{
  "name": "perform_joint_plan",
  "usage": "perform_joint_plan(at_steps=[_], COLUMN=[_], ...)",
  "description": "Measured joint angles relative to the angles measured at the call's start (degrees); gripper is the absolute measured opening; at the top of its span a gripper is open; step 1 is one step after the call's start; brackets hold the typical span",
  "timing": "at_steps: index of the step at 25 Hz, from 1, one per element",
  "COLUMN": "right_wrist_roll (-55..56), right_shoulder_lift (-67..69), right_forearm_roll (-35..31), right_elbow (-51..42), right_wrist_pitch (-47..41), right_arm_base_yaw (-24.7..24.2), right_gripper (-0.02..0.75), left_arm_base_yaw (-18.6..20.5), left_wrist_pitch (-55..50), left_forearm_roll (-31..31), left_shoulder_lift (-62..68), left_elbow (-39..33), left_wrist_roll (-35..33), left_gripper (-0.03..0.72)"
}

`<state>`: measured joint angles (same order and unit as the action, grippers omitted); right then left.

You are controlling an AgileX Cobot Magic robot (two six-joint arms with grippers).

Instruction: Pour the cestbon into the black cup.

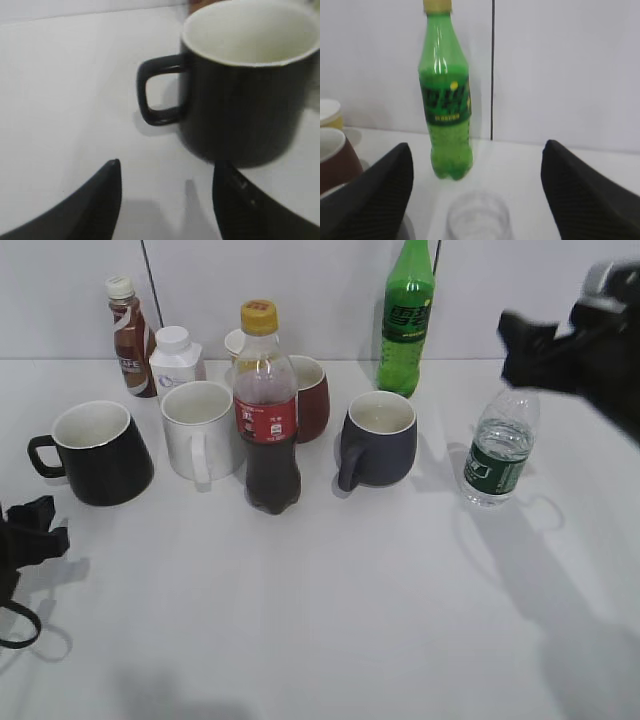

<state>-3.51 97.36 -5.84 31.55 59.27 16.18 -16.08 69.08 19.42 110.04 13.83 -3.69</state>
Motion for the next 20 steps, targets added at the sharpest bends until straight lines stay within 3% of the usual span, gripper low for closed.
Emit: perform_joint_plan(at_steps=[3,10,15,20], right_wrist_roll=[-1.9,-3.2,-3.3,-3.3], right_shoulder_lift=[-7.8,-28.6,-44.7,-58.9], right_forearm_roll=[0.0,3.3,4.5,4.9], right_elbow=[0.5,6.4,9.4,9.7], right_wrist_pitch=[-7.5,-37.4,-59.3,-86.5], right_arm_base_yaw=[0.0,0.0,0.0,0.0], right_gripper=[0.614,0.598,0.592,0.591], left_arm_base_yaw=[-0.7,-0.8,-0.8,-0.8], left_wrist_pitch=[-6.8,-47.0,-78.3,-105.0], left_forearm_roll=[-0.8,-5.5,-10.3,-14.8], left_shoulder_lift=[-7.1,-34.7,-57.7,-76.5], left_elbow=[-2.5,-0.6,10.0,23.1], left_wrist_roll=[5.8,10.6,11.1,11.2], left_gripper=[0.446,0.446,0.423,0.41])
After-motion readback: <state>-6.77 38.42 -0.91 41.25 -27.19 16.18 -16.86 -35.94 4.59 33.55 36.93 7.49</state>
